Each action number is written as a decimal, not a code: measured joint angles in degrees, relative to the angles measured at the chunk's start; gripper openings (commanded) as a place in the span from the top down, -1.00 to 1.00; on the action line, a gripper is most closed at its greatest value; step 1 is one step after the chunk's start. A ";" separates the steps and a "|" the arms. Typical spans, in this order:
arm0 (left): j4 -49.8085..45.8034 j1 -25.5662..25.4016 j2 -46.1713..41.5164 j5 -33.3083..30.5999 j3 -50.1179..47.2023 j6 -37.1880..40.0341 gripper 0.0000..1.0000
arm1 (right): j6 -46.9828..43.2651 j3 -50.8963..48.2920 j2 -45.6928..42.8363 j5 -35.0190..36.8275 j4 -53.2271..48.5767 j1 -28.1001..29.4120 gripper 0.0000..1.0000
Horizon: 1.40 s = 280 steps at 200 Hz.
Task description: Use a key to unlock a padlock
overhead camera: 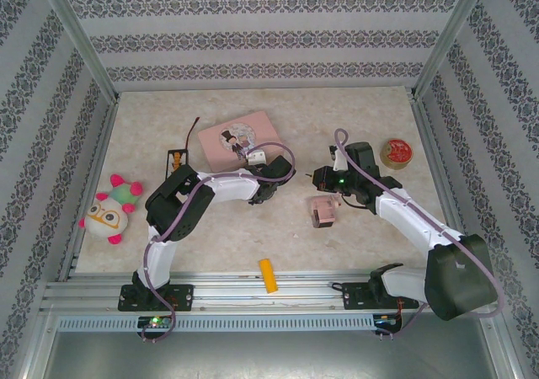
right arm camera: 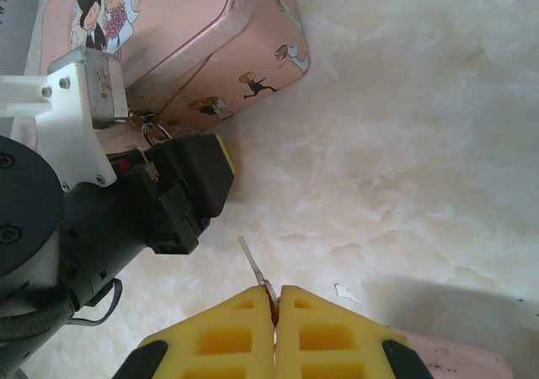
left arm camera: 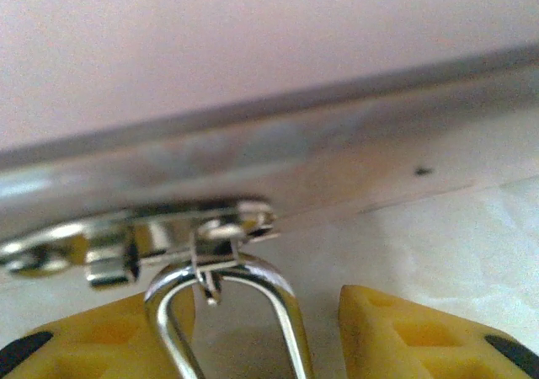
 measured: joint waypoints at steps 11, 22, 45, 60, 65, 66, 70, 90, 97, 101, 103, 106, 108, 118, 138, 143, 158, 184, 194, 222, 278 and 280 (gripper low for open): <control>0.00 0.00 0.07 -0.02 0.02 0.20 0.07 | 0.02 0.00 0.02 -0.02 0.17 -0.11 1.00; 0.00 0.00 0.09 -0.04 0.02 0.37 0.10 | 0.02 -0.02 0.17 -0.07 0.42 -0.11 1.00; -0.02 0.00 0.17 -0.39 0.13 0.55 0.28 | 0.07 -0.02 0.52 -0.33 0.87 -0.11 1.00; -0.11 0.00 0.24 -0.44 0.33 0.63 0.41 | 0.13 -0.02 0.70 -0.63 1.38 -0.13 1.00; -0.11 0.00 0.24 -0.46 0.37 0.63 0.46 | 0.17 -0.04 0.79 -0.70 1.53 -0.13 1.00; -0.13 0.00 0.24 -0.50 0.39 0.66 0.47 | 0.17 -0.04 0.81 -0.72 1.57 -0.13 1.00; -0.20 0.00 0.24 -0.52 0.42 0.59 0.50 | 0.20 -0.04 0.90 -0.83 1.75 -0.13 1.00; -0.13 0.02 0.24 -0.22 0.48 0.83 0.61 | 0.22 -0.35 1.51 -1.27 2.71 -0.31 1.00; 0.04 0.02 0.24 0.00 0.44 0.81 0.66 | 0.24 -0.74 1.73 -1.42 3.17 -0.42 1.00; 0.17 0.02 0.22 0.04 0.42 0.83 0.69 | 0.24 -0.96 1.81 -1.49 3.37 -0.48 1.00; 0.31 0.07 0.17 0.24 0.39 0.83 0.69 | 0.33 -1.14 1.86 -1.49 3.50 -0.50 1.00; 0.61 0.07 0.13 0.46 0.28 0.83 0.70 | 0.48 -1.38 1.92 -1.51 3.78 -0.48 1.00; 0.72 0.09 0.07 0.59 0.22 0.83 0.71 | 0.48 -1.60 1.97 -1.51 3.89 -0.50 1.00; 2.01 0.22 -0.44 1.97 -0.28 0.81 0.72 | 1.16 -2.62 2.16 -1.51 4.81 -0.48 1.00; 4.63 0.35 -1.79 5.33 -1.73 0.59 0.72 | 2.47 -5.16 2.25 -1.51 6.80 -0.48 1.00; 5.29 0.39 -2.10 6.25 -2.08 0.48 0.72 | 2.82 -5.77 2.32 -1.49 7.19 -0.48 1.00; 7.30 0.39 -2.84 8.68 -3.04 -0.48 0.72 | 4.33 -7.30 2.80 -1.46 9.09 -0.44 1.00; 10.82 0.39 -3.67 12.17 -4.28 -3.52 0.71 | 6.58 -8.85 3.87 -0.70 12.17 0.44 1.00; 12.15 0.39 -3.87 13.05 -4.72 -4.74 0.71 | 7.52 -9.09 4.68 -0.37 13.46 1.25 1.00; 16.00 0.74 -4.48 15.04 -6.25 -8.35 0.71 | 9.75 -9.14 7.93 0.87 17.57 3.65 1.00; 23.23 1.22 -5.29 15.54 -9.29 -14.27 0.73 | 12.70 -8.74 11.37 6.14 22.10 8.22 1.00; 23.65 1.29 -5.38 15.61 -9.51 -14.51 0.73 | 12.76 -8.70 11.41 6.34 22.14 8.35 1.00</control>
